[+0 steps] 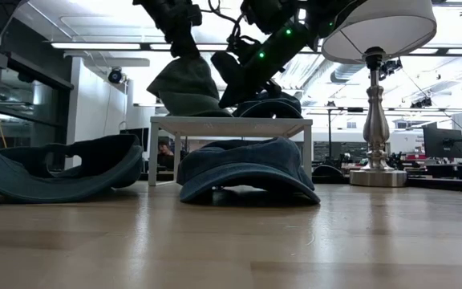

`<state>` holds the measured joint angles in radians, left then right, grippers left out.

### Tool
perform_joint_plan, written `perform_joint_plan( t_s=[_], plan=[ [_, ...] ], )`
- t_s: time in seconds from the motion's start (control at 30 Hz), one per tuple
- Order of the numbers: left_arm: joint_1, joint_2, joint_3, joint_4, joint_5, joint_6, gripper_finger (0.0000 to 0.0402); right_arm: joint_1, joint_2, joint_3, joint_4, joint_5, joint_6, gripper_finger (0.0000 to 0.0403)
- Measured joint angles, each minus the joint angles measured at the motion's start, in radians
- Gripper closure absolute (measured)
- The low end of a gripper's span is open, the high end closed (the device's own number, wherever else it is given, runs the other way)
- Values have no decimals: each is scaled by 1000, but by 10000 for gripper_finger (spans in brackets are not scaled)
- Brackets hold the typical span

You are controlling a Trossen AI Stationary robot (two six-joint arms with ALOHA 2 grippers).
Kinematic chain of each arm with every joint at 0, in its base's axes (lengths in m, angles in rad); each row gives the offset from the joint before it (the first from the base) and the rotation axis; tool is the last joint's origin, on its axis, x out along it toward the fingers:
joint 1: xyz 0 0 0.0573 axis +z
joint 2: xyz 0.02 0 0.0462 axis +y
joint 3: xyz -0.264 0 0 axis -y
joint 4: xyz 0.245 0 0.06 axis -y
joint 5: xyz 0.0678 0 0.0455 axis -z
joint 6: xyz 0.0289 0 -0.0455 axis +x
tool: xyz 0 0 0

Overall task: Pick & Place hat
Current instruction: Stack the right gray cap on top of the gray cap on the shelf

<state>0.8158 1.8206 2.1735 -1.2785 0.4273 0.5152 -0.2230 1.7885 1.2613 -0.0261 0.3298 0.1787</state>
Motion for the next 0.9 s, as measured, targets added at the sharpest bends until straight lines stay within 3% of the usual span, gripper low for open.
perform_joint_plan(
  t_s=[0.17, 0.6, 0.73, 0.9],
  plan=[
    [0, 0, 0, 11, -24, 0, 194, 0, 0, 0, 0, 0, 0, 403],
    [0, -94, 0, 171, -230, -53, 194, 0, 0, 0, -8, 0, 0, 403],
    [0, -109, 1, 176, -345, -83, 195, 0, 0, 0, -8, 0, 1, 403],
    [3, -101, 1, 178, -601, -106, 195, 0, 0, 0, -10, 4, 6, 403]
  ],
)
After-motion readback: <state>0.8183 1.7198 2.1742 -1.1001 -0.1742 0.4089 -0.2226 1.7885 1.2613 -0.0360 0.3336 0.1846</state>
